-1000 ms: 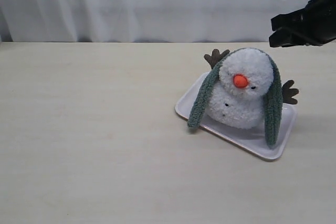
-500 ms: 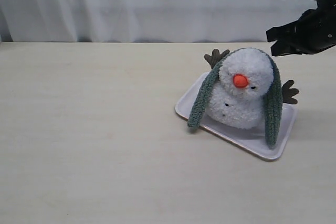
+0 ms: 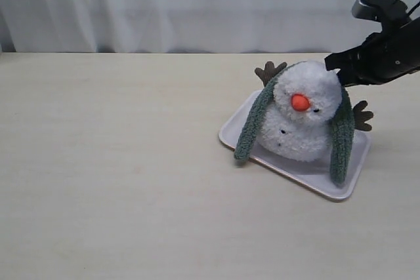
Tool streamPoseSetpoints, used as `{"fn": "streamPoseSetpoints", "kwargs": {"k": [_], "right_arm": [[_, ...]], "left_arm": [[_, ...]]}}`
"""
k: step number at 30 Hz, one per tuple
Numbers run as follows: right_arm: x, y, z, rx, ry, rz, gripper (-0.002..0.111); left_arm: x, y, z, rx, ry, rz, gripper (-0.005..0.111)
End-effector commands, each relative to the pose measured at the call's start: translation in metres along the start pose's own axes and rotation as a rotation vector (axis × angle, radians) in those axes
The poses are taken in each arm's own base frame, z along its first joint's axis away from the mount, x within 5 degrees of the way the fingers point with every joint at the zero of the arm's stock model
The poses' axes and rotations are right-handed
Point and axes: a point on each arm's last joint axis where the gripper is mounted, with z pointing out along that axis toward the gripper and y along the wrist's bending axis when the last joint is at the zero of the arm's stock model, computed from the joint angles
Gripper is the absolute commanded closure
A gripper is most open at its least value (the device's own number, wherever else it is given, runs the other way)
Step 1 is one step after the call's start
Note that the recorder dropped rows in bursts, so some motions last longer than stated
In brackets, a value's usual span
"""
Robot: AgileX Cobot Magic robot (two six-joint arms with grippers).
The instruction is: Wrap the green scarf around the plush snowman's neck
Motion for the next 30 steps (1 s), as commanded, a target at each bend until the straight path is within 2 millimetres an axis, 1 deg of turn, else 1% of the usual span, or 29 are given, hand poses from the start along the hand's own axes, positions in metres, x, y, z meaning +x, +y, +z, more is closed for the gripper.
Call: {"fn": "streamPoseSetpoints", "kwargs": {"k": [1, 3, 5, 7, 10, 12, 13, 17, 22, 24, 25, 26, 27, 30], "right_arm": [[0.003, -0.006, 0.014, 0.005, 0.032, -0.002, 0.104], [0.003, -0.006, 0.015, 0.005, 0.034, -0.002, 0.104], [0.002, -0.005, 0.009, 0.006, 0.02, -0.006, 0.104], [-0.003, -0.001, -0.004, 0.01, -0.013, -0.018, 0.104], [-0.009, 0.007, -0.03, 0.012, -0.069, -0.039, 0.104], [-0.011, 0.012, -0.043, 0.01, -0.098, -0.047, 0.104], [-0.011, 0.012, -0.043, 0.007, -0.095, -0.048, 0.104], [-0.006, 0.012, -0.035, -0.015, -0.091, -0.003, 0.104], [-0.006, 0.013, -0.024, -0.064, -0.098, -0.003, 0.104], [-0.003, 0.01, -0.014, -0.067, -0.073, 0.006, 0.104], [-0.001, 0.007, -0.005, -0.069, -0.05, 0.015, 0.104], [0.0, 0.006, -0.001, -0.069, -0.043, 0.016, 0.104], [0.003, 0.003, 0.008, -0.07, -0.021, 0.018, 0.104], [0.007, 0.0, 0.019, -0.072, 0.006, 0.024, 0.104]], "left_arm": [[0.0, 0.0, 0.0, -0.001, -0.008, -0.006, 0.107], [0.0, 0.0, 0.0, -0.001, -0.008, -0.006, 0.107], [0.0, 0.0, 0.0, -0.001, -0.008, -0.006, 0.107], [0.0, 0.0, 0.0, -0.001, -0.008, -0.006, 0.107], [0.0, 0.0, 0.0, -0.001, -0.008, -0.006, 0.107], [0.0, 0.0, 0.0, -0.001, -0.011, -0.006, 0.107], [0.0, 0.0, 0.0, -0.001, -0.011, -0.006, 0.107], [0.0, 0.0, 0.0, -0.001, -0.011, -0.006, 0.107], [0.0, 0.0, 0.0, -0.001, -0.011, -0.006, 0.107], [0.0, 0.0, 0.0, -0.001, -0.011, -0.006, 0.107], [0.0, 0.0, 0.0, -0.001, -0.011, -0.006, 0.107], [0.0, 0.0, 0.0, -0.001, -0.011, -0.006, 0.107], [0.0, 0.0, 0.0, -0.001, -0.011, -0.006, 0.107], [0.0, 0.0, 0.0, -0.001, -0.011, -0.006, 0.107]]}}
